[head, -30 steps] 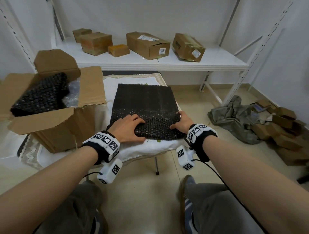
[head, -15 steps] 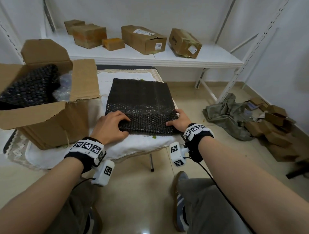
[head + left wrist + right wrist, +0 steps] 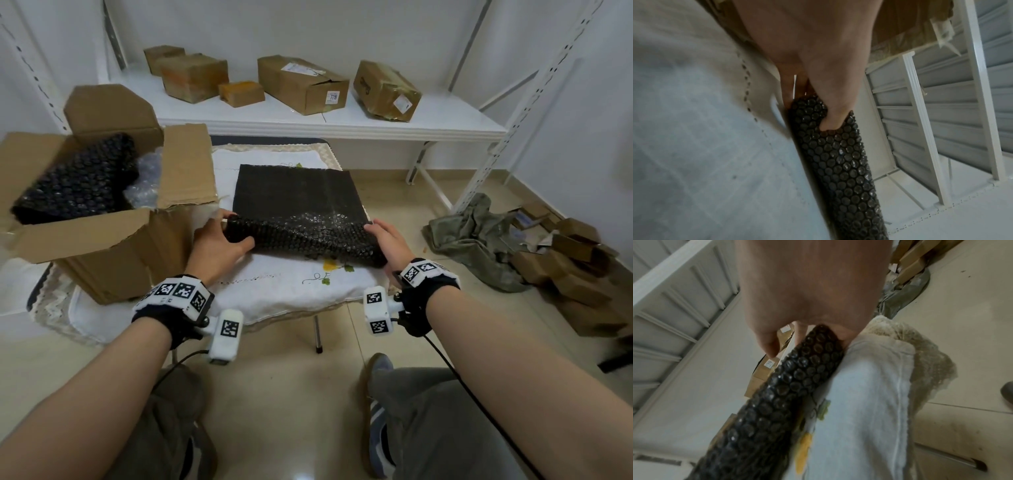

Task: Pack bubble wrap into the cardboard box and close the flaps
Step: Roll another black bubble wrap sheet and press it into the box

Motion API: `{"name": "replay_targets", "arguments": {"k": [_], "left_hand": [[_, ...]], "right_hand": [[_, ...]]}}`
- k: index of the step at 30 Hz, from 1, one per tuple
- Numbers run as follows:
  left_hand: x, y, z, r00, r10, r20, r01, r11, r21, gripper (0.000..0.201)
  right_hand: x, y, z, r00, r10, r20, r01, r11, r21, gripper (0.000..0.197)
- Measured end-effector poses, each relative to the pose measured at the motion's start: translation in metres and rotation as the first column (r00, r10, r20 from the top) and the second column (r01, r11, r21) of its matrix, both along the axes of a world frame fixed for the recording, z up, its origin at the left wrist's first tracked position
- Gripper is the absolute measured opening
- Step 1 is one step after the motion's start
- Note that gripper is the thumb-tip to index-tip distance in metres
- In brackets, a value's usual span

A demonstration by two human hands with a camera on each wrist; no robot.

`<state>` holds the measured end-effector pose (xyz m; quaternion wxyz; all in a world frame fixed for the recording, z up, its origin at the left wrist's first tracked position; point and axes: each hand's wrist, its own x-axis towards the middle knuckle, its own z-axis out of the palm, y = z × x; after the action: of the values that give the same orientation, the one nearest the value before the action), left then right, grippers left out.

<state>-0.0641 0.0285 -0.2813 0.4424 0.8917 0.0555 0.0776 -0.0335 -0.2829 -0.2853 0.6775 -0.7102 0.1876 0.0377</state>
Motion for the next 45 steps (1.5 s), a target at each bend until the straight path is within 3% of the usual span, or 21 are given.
{"name": "replay_targets", "arguments": {"k": [3, 7, 12, 14, 17, 23, 25, 28, 31, 33, 35, 37, 40, 45], "left_hand": [[0.006, 0.0, -0.005, 1.0, 0.006, -0.018, -0.006, 1.0, -0.025, 0.041], [0.008, -0.006, -0.007, 1.0, 0.007, -0.011, -0.008, 0.997, -0.074, 0.045], [0.011, -0.011, -0.009, 0.997, 0.056, -0.048, -0.063, 0.985, -0.16, 0.068], [0.01, -0.015, -0.008, 0.996, 0.082, -0.045, -0.089, 0.977, -0.193, 0.071], [0.007, -0.022, -0.002, 0.995, 0.1, 0.008, -0.096, 0.97, -0.226, 0.068], [0.007, -0.021, 0.001, 0.987, 0.162, -0.001, -0.161, 0.974, -0.159, 0.055], [0.01, -0.017, -0.005, 0.984, 0.178, -0.023, -0.179, 0.974, -0.14, 0.05], [0.015, -0.01, -0.016, 0.982, 0.186, -0.022, -0.187, 0.975, -0.116, 0.061], [0.016, -0.01, -0.021, 0.99, 0.14, 0.015, -0.14, 0.99, -0.004, 0.062], [0.016, -0.011, -0.022, 0.991, 0.058, 0.117, -0.078, 0.982, 0.171, 0.047], [0.014, -0.016, -0.019, 0.972, -0.071, 0.222, 0.003, 0.955, 0.295, 0.03], [0.01, -0.023, -0.015, 0.964, -0.21, 0.161, 0.131, 0.909, 0.396, 0.047], [0.005, -0.031, -0.015, 0.952, -0.305, 0.002, 0.257, 0.807, 0.531, 0.077], [0.002, -0.042, -0.013, 0.965, -0.251, 0.083, 0.164, 0.816, 0.555, 0.064]], "right_hand": [[-0.01, 0.006, 0.009, 0.997, -0.043, 0.065, 0.044, 0.999, -0.024, 0.028], [-0.018, 0.008, 0.014, 0.985, -0.113, 0.134, 0.109, 0.993, 0.039, 0.032], [-0.022, 0.008, 0.025, 0.977, -0.077, 0.197, 0.058, 0.993, 0.104, 0.026], [-0.023, 0.008, 0.028, 0.972, -0.035, 0.232, 0.033, 0.999, 0.013, 0.033], [-0.016, 0.008, 0.024, 0.977, 0.013, 0.211, 0.015, 0.991, -0.129, 0.062], [-0.003, 0.015, 0.019, 0.991, -0.021, 0.13, 0.063, 0.943, -0.327, 0.048], [-0.001, 0.019, 0.02, 0.996, -0.012, 0.092, 0.048, 0.917, -0.397, 0.051], [0.0, 0.025, 0.02, 0.997, 0.038, 0.066, -0.005, 0.895, -0.446, 0.067], [0.0, 0.028, 0.018, 0.991, 0.133, 0.024, -0.093, 0.798, -0.595, 0.07], [-0.001, 0.029, 0.018, 0.986, 0.159, -0.046, -0.144, 0.685, -0.714, 0.054], [0.0, 0.028, 0.016, 0.982, 0.161, -0.095, -0.176, 0.623, -0.762, 0.047], [0.001, 0.028, 0.015, 0.98, 0.163, -0.112, -0.189, 0.604, -0.775, 0.046], [0.002, 0.029, 0.017, 0.983, 0.154, -0.102, -0.177, 0.621, -0.764, 0.046], [0.002, 0.033, 0.019, 0.997, 0.047, 0.063, 0.004, 0.768, -0.64, 0.037]]}}
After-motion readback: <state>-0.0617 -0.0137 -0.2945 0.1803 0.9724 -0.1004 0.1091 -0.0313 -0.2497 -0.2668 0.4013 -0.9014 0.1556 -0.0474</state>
